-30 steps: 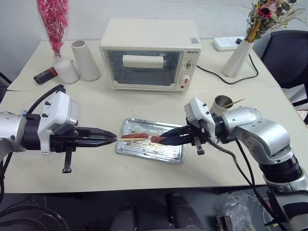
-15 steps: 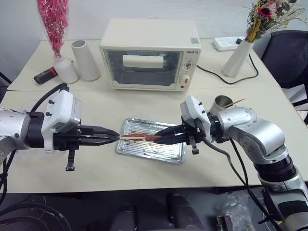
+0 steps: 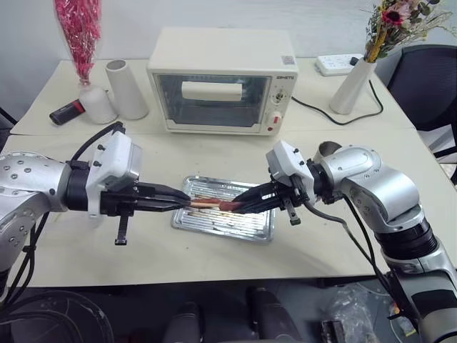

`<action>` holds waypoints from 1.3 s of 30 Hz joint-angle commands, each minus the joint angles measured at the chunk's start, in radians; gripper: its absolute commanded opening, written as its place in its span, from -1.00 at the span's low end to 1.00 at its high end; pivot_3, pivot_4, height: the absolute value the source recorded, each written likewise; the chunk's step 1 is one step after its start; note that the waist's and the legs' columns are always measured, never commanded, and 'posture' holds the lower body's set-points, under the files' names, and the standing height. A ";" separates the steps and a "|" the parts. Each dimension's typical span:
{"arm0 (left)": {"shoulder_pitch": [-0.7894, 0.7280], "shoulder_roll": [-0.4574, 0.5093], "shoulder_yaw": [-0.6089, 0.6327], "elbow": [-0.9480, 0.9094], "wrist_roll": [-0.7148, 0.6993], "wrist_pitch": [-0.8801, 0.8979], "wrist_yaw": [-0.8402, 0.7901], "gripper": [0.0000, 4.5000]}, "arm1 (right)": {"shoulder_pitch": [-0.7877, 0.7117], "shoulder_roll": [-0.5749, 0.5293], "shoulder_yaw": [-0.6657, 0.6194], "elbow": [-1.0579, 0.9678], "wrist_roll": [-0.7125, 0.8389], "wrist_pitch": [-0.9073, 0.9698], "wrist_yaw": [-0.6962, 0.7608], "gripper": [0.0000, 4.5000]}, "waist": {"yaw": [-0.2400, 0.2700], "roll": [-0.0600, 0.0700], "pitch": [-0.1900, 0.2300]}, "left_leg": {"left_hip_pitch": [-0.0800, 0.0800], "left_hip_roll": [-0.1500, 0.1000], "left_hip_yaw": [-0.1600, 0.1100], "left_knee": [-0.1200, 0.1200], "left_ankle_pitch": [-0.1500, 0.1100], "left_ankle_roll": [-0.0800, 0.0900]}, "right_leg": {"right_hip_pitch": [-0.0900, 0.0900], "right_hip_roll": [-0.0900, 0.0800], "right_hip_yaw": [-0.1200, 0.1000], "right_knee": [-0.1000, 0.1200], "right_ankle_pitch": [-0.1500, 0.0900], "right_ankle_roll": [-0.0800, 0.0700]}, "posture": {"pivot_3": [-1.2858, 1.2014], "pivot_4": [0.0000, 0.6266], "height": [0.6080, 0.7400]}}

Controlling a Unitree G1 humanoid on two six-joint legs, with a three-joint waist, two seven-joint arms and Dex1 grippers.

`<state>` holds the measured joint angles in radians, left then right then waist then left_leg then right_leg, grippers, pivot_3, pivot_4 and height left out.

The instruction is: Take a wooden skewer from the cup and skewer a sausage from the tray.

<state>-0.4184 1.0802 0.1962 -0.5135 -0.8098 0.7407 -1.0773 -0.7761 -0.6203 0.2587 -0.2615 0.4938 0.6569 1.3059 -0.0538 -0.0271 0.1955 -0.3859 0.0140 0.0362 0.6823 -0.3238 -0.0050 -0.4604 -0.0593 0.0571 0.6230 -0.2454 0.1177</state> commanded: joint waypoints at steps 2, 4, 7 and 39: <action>0.006 -0.008 0.004 -0.031 0.006 -0.021 0.003 -1.00 | -0.054 0.054 0.022 -0.046 0.035 -0.017 0.016 -0.63 | -0.001 0.000 0.000 | 0.000 0.000 0.000 0.000 0.000 0.000 | 0.000 0.000 0.000 0.000 0.000 0.000 | 0.03 -0.52 1.00; 0.022 -0.005 0.027 -0.032 0.006 -0.015 0.011 -1.00 | -0.058 0.049 0.022 -0.037 0.018 -0.034 0.016 -0.38 | -0.001 0.000 0.000 | 0.000 0.000 0.000 0.000 0.000 0.000 | 0.000 0.000 0.000 0.000 0.000 0.000 | 0.03 -0.52 1.00; 0.073 -0.004 0.083 -0.045 0.002 -0.004 0.037 -1.00 | -0.067 0.041 0.011 -0.011 -0.013 -0.061 0.008 -0.10 | -0.001 0.000 0.000 | 0.000 0.000 0.000 0.000 0.000 0.000 | 0.000 0.000 0.000 0.000 0.000 0.000 | 0.03 -0.52 1.00; 0.685 -0.448 0.708 -0.181 0.378 0.068 0.809 -1.00 | -0.156 -0.035 -0.207 0.060 0.126 0.101 -0.137 0.99 | 0.001 -0.001 -0.001 | 0.001 0.002 -0.002 0.000 0.000 0.000 | 0.000 -0.004 0.000 -0.003 0.000 -0.001 | 0.03 -0.52 1.00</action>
<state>0.2611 0.6352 0.8814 -0.7024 -0.4601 0.8406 -0.2787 -0.9129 -0.6356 0.0862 -0.1591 0.5992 0.7631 1.1666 -0.0527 -0.0284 0.1946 -0.3853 0.0163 0.0346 0.6822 -0.3239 -0.0051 -0.4603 -0.0639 0.0571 0.6201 -0.2456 0.1172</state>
